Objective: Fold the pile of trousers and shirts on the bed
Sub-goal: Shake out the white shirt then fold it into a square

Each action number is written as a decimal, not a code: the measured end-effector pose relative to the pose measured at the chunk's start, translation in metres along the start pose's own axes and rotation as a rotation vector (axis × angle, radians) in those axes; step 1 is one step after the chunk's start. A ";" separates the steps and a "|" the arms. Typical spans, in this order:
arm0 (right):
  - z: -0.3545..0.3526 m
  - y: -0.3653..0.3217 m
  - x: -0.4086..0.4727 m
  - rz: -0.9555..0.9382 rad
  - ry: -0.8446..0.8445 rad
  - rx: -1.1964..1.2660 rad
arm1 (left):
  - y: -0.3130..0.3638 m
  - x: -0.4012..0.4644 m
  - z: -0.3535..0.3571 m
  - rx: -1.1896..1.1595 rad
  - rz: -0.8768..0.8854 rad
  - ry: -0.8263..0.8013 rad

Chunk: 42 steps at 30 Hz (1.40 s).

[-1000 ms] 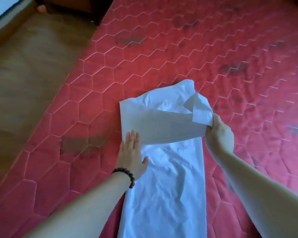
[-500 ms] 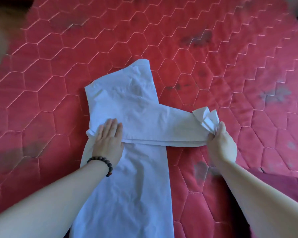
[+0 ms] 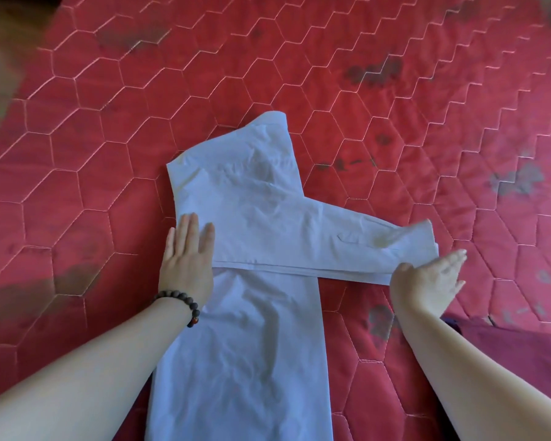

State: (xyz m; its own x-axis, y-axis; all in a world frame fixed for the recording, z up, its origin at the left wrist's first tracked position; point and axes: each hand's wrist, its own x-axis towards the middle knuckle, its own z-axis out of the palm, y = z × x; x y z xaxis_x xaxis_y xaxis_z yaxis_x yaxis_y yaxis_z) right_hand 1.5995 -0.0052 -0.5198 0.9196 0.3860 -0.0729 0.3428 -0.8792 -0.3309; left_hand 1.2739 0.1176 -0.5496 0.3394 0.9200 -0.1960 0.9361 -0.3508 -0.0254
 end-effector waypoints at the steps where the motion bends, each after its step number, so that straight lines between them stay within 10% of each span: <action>1: 0.002 -0.003 -0.002 -0.012 0.001 -0.026 | -0.002 0.000 0.000 -0.017 0.007 -0.004; 11: 0.061 -0.101 -0.008 -0.738 -0.330 -0.111 | -0.004 0.006 0.016 -0.158 0.051 0.100; 31: 0.044 -0.092 0.030 -0.600 -0.413 -0.446 | -0.012 0.003 0.016 -0.092 0.102 0.200; 35: 0.047 -0.125 0.002 -0.834 -0.276 -0.279 | -0.020 0.003 0.011 -0.101 0.105 0.181; 42: 0.103 -0.247 -0.058 -1.042 -0.556 -0.051 | -0.032 -0.003 0.016 -0.078 0.248 0.169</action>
State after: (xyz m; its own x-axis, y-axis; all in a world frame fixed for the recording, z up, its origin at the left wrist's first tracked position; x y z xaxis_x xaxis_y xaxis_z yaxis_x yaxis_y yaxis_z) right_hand 1.4412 0.2186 -0.5309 -0.0142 0.9809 -0.1938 0.8972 -0.0731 -0.4356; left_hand 1.2412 0.1232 -0.5637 0.5624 0.8266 -0.0214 0.8251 -0.5594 0.0794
